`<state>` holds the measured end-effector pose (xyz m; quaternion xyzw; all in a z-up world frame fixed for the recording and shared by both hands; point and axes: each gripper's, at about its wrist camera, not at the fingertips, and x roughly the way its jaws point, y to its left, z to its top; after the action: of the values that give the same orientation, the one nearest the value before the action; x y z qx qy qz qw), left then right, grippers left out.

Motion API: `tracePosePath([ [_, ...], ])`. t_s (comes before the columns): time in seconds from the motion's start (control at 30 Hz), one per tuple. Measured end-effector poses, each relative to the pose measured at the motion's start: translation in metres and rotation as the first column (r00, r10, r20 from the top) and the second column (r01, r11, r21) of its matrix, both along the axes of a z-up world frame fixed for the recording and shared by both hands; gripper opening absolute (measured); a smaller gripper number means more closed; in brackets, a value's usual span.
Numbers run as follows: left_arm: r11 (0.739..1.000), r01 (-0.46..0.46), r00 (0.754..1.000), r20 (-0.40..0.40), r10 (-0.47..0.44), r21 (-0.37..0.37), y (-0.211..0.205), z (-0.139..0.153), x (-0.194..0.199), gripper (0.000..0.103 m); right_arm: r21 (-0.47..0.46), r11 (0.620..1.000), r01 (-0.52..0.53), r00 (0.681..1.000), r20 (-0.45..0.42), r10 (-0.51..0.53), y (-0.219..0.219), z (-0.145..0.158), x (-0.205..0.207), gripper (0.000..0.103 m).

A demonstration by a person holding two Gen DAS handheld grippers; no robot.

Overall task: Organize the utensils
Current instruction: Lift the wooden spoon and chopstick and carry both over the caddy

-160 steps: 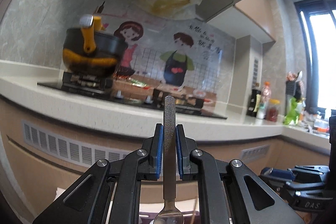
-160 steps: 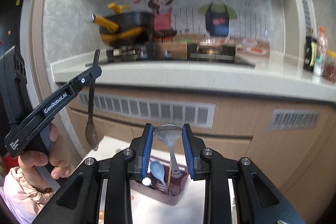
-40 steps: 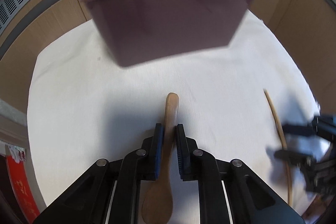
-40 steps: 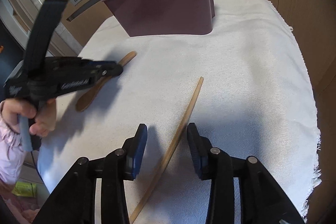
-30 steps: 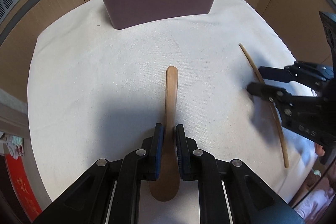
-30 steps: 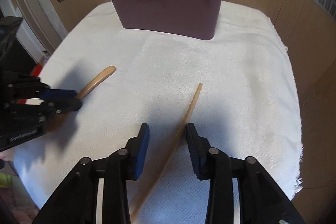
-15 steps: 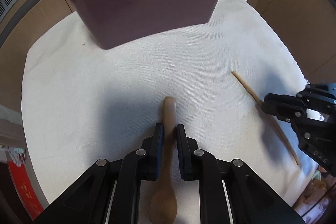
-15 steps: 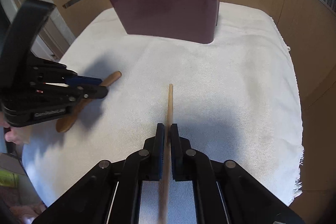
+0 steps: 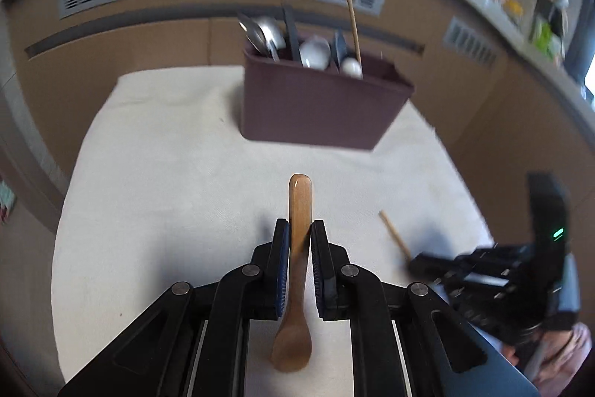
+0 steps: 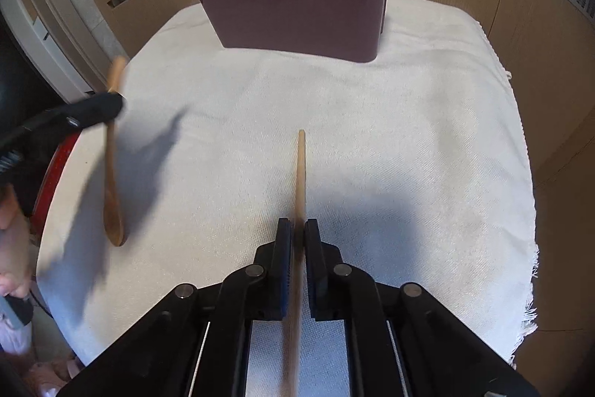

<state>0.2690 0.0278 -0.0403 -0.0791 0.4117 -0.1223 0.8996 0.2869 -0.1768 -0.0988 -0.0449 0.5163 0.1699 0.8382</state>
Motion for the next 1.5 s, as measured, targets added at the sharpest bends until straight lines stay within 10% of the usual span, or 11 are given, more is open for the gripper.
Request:
tracePosePath([
  [0.37, 0.998, -0.030, 0.997, 0.069, 0.035, -0.062, 0.009, 0.011, -0.017, 0.012, -0.108, 0.994, -0.022, 0.998, 0.058, 0.028, 0.018, -0.001, -0.002, 0.005],
  [1.03, 0.972, 0.143, 0.923, -0.380, -0.063, 0.186, -0.043, -0.067, 0.081, 0.023, 0.092, 0.996, -0.001, 0.990, 0.138, -0.012, -0.017, 0.049, -0.024, 0.005],
  [1.2, 0.946, 0.202, 0.948, -0.294, -0.123, 0.255, -0.063, -0.064, 0.077, 0.012, 0.104, 0.995, 0.008, 0.991, 0.129, -0.021, -0.017, 0.045, -0.019, 0.005],
  [1.5, 0.993, 0.051, 0.999, 0.014, -0.053, 0.108, -0.041, -0.014, 0.003, 0.011, 0.129, 0.991, 0.022, 0.980, 0.192, -0.046, -0.018, 0.061, -0.033, 0.005],
])
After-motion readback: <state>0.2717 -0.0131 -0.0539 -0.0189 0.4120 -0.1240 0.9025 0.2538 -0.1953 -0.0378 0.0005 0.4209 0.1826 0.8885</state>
